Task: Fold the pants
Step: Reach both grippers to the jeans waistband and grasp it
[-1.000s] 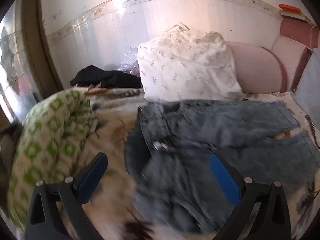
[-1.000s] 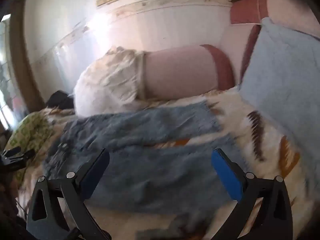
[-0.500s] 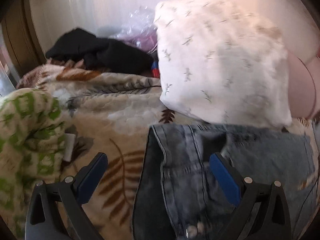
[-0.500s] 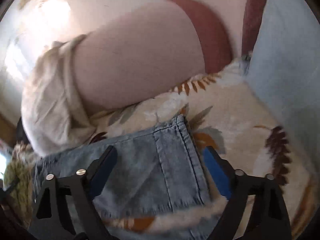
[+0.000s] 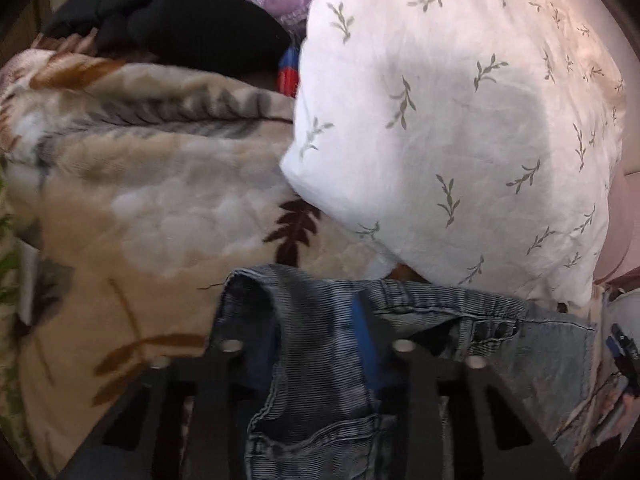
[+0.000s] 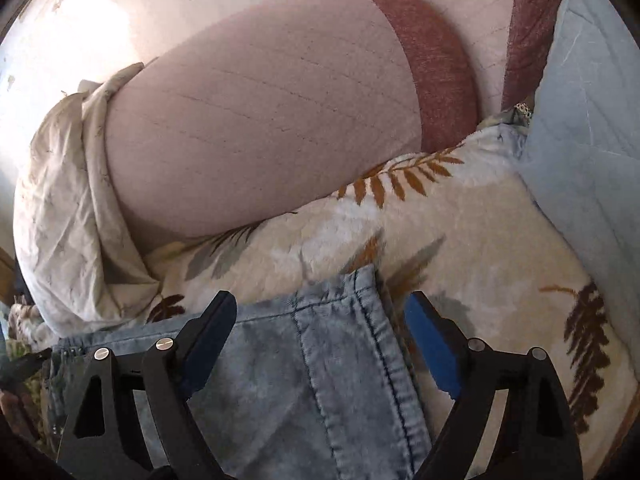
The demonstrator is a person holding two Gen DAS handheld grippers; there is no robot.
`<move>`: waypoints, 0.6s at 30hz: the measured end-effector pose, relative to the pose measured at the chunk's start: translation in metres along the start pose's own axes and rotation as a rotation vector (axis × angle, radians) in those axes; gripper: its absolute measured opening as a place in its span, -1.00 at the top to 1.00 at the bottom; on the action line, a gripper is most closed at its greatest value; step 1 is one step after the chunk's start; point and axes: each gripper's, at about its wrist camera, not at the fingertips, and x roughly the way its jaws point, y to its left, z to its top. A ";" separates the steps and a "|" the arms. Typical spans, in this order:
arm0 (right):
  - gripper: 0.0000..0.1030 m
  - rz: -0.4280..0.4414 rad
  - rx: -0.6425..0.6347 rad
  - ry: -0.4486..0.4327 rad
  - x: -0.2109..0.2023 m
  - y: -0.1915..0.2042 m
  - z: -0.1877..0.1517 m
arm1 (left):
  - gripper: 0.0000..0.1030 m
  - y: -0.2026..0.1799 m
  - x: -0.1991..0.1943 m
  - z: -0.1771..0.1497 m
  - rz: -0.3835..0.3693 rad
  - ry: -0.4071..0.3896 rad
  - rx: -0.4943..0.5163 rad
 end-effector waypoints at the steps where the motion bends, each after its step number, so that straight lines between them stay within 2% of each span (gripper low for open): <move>1: -0.67 0.001 -0.007 0.011 0.003 -0.002 0.002 | 0.55 0.001 0.002 0.002 -0.003 0.000 0.003; 3: -0.67 -0.009 -0.020 0.024 0.008 -0.004 0.007 | 0.80 0.001 0.005 0.005 -0.012 -0.003 0.015; 5: -0.67 0.013 -0.014 0.043 0.014 -0.010 0.012 | 0.89 0.005 0.007 0.009 -0.019 -0.009 0.020; 8: -0.67 0.048 0.012 0.060 0.022 -0.014 0.016 | 0.91 0.013 0.007 0.013 -0.040 -0.020 0.017; 10: -0.67 0.029 0.018 0.085 0.034 -0.014 0.016 | 0.91 0.018 0.007 0.014 -0.052 -0.026 0.013; 11: -0.55 0.021 0.022 0.091 0.038 -0.014 0.016 | 0.91 0.021 0.007 0.015 -0.056 -0.028 0.007; 12: -0.31 0.029 0.033 0.107 0.045 -0.016 0.015 | 0.91 0.026 0.008 0.018 -0.061 -0.031 0.001; 14: -0.03 0.024 0.065 0.133 0.057 -0.019 0.015 | 0.91 0.043 -0.001 0.010 -0.070 -0.042 -0.001; 16: 0.18 -0.006 0.050 0.121 0.059 -0.017 0.013 | 0.92 0.045 -0.016 0.003 -0.082 -0.059 -0.012; 17: 0.53 -0.033 0.032 0.104 0.056 -0.016 0.012 | 0.92 0.042 -0.022 0.002 -0.087 -0.074 -0.018; 18: 0.70 -0.031 0.030 0.096 0.051 -0.016 0.012 | 0.92 0.044 -0.030 0.001 -0.097 -0.091 -0.024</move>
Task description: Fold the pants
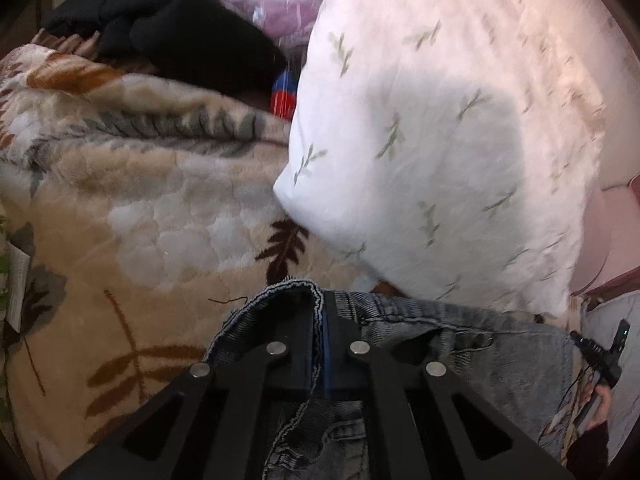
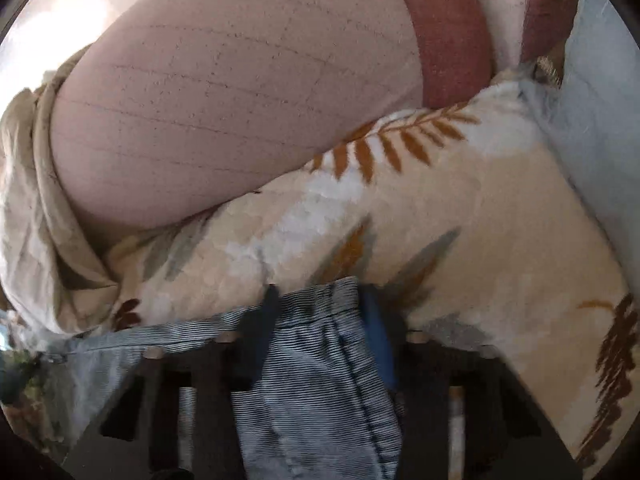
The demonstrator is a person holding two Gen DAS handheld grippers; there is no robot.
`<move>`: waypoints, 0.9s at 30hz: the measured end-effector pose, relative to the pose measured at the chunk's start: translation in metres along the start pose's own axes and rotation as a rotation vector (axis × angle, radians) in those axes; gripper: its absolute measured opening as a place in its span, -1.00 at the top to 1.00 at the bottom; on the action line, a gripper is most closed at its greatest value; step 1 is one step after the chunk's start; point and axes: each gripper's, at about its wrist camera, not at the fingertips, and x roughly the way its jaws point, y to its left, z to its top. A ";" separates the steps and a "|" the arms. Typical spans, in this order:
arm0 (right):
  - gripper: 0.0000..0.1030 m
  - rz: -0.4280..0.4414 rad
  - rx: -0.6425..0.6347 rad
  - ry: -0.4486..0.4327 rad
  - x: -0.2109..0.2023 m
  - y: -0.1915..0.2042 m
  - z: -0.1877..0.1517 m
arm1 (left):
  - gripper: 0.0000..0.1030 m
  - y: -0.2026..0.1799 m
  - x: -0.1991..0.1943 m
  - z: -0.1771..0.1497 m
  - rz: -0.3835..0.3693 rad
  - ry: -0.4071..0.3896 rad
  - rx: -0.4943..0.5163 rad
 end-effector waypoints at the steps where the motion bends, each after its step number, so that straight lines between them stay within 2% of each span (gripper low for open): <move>1: 0.70 0.016 0.005 -0.018 -0.006 -0.001 -0.001 | 0.92 0.003 -0.008 0.001 -0.010 -0.012 -0.004; 8: 0.71 0.068 -0.018 -0.158 -0.079 0.007 -0.017 | 0.92 0.010 -0.087 -0.002 -0.110 -0.090 -0.015; 13: 0.71 0.127 0.012 -0.224 -0.134 -0.007 -0.038 | 0.92 0.011 -0.146 -0.026 -0.173 -0.136 0.005; 15: 0.71 0.148 0.019 -0.244 -0.157 -0.015 -0.051 | 0.92 0.029 -0.176 -0.038 -0.191 -0.147 0.001; 19: 0.71 0.179 0.042 -0.268 -0.196 -0.031 -0.086 | 0.92 0.020 -0.197 -0.078 -0.194 -0.161 0.002; 23: 0.71 0.190 0.086 -0.246 -0.214 -0.062 -0.127 | 0.92 0.041 -0.219 -0.130 -0.207 -0.147 0.008; 27: 0.71 0.204 0.132 -0.219 -0.220 -0.092 -0.172 | 0.91 0.059 -0.224 -0.180 -0.210 -0.115 -0.005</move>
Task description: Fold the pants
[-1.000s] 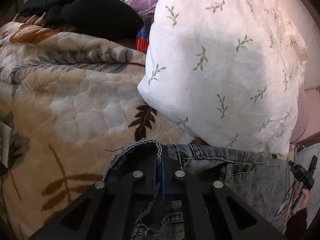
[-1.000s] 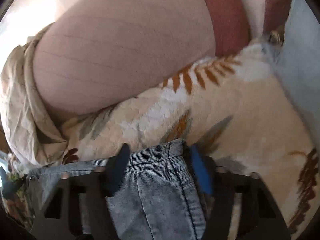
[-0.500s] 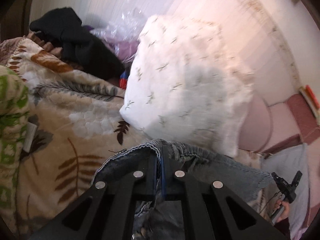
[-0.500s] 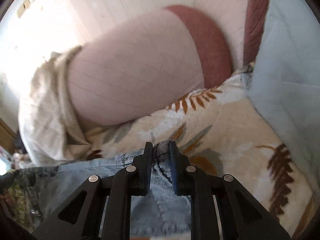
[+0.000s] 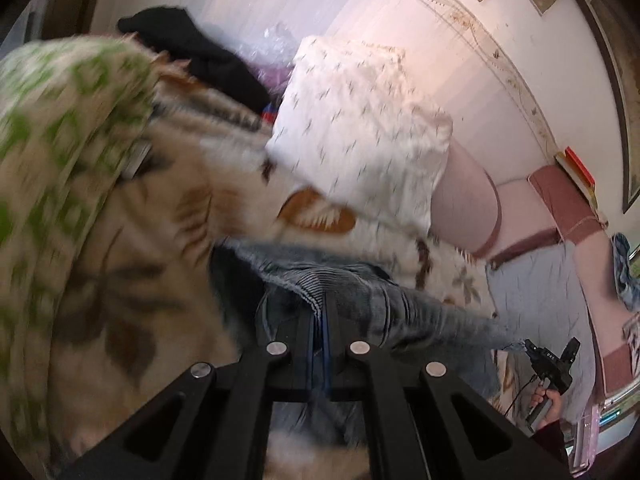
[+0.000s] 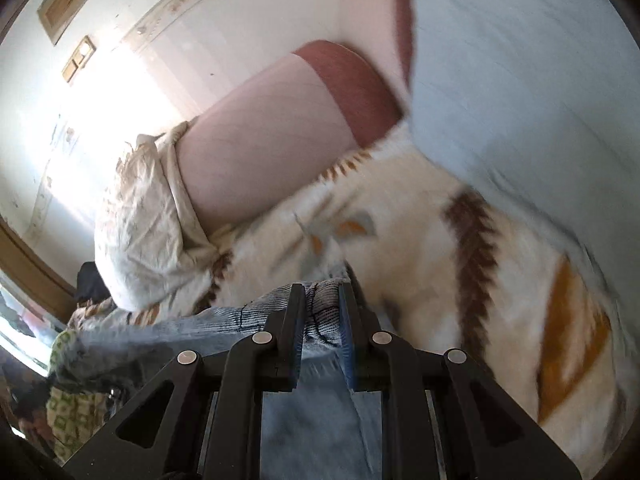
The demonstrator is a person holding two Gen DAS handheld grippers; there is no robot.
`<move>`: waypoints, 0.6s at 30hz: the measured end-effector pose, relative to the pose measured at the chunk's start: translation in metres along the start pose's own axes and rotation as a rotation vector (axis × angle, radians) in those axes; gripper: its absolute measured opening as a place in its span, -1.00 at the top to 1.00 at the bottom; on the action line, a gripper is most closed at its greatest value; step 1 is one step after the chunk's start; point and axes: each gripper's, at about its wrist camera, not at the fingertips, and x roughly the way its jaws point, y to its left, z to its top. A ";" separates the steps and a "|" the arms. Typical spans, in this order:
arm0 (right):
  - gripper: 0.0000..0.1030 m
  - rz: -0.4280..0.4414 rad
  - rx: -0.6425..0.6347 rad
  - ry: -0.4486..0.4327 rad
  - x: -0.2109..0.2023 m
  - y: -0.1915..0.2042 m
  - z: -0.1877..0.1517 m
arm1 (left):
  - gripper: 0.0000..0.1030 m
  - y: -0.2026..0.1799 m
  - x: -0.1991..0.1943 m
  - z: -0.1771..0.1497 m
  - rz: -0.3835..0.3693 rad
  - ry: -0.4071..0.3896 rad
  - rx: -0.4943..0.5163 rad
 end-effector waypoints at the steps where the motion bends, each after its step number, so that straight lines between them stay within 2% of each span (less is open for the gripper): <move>1: 0.71 0.004 0.013 0.009 -0.004 -0.008 -0.010 | 0.91 0.005 -0.002 -0.010 -0.001 0.008 0.000; 8: 0.71 -0.006 0.068 0.092 -0.012 -0.042 -0.073 | 0.91 0.044 0.005 -0.073 0.009 0.076 -0.060; 11: 0.71 0.007 0.096 0.088 -0.020 -0.052 -0.084 | 0.91 0.052 0.002 -0.085 -0.015 0.056 -0.087; 15: 0.71 0.027 0.100 0.068 -0.033 -0.056 -0.091 | 0.91 0.056 0.005 -0.092 -0.005 0.046 -0.094; 18: 0.71 -0.016 0.077 0.117 -0.024 -0.058 -0.098 | 0.90 0.065 0.014 -0.099 0.010 0.069 -0.116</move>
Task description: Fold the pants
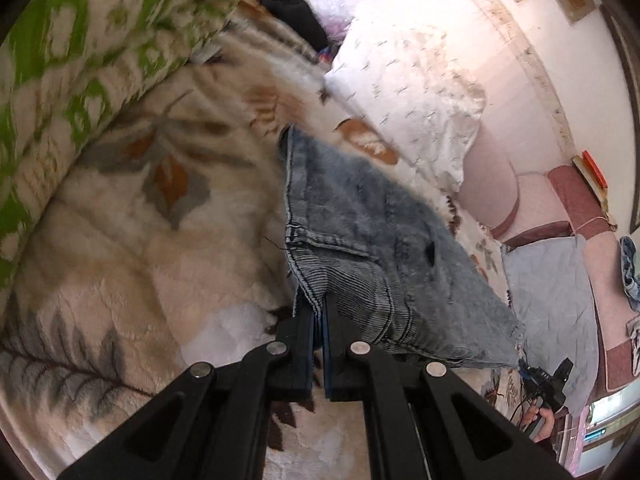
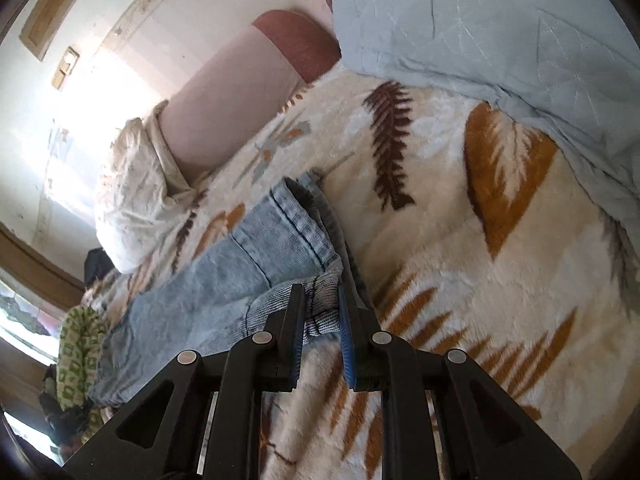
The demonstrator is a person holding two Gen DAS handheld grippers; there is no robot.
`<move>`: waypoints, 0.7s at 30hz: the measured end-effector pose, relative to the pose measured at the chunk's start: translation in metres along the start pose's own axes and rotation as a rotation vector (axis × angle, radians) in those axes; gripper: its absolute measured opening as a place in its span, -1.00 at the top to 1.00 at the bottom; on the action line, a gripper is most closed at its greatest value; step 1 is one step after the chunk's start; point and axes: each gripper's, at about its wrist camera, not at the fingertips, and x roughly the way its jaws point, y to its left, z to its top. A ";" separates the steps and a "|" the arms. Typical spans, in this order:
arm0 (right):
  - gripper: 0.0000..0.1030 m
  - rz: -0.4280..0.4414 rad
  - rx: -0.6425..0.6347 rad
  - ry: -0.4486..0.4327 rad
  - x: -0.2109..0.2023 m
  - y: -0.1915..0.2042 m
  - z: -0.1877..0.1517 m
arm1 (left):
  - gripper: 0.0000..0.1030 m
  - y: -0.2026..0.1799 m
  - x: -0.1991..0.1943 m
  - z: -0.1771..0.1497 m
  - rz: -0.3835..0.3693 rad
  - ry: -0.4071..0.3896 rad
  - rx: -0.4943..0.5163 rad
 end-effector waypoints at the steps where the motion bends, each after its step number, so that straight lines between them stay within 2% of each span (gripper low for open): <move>1: 0.71 -0.030 -0.014 0.021 0.005 -0.001 -0.004 | 0.90 0.003 0.002 -0.003 0.013 0.010 -0.009; 4: 0.60 -0.069 -0.003 0.107 0.016 -0.007 -0.009 | 0.80 0.004 -0.003 -0.008 0.035 -0.002 -0.018; 6: 0.43 -0.073 0.017 0.105 0.007 -0.009 -0.009 | 0.78 -0.004 -0.019 -0.010 0.074 -0.030 0.010; 8: 0.40 -0.072 0.011 0.047 -0.010 -0.007 -0.006 | 0.78 -0.016 -0.039 -0.009 0.119 -0.089 0.067; 10: 0.21 -0.047 0.010 -0.039 -0.030 -0.003 0.002 | 0.78 -0.036 -0.059 -0.008 0.136 -0.144 0.128; 12: -0.13 0.001 0.013 -0.087 -0.040 0.003 0.013 | 0.77 -0.058 -0.068 -0.006 0.111 -0.174 0.178; 15: -0.14 0.081 0.005 -0.102 -0.038 0.018 0.037 | 0.69 -0.103 -0.062 -0.007 0.046 -0.176 0.260; 18: -0.14 0.146 0.022 -0.031 -0.011 0.034 0.062 | 0.67 -0.144 -0.038 -0.010 -0.029 -0.162 0.340; 21: -0.14 0.079 0.013 0.050 0.027 0.049 0.079 | 0.67 -0.168 0.002 -0.017 -0.010 -0.128 0.386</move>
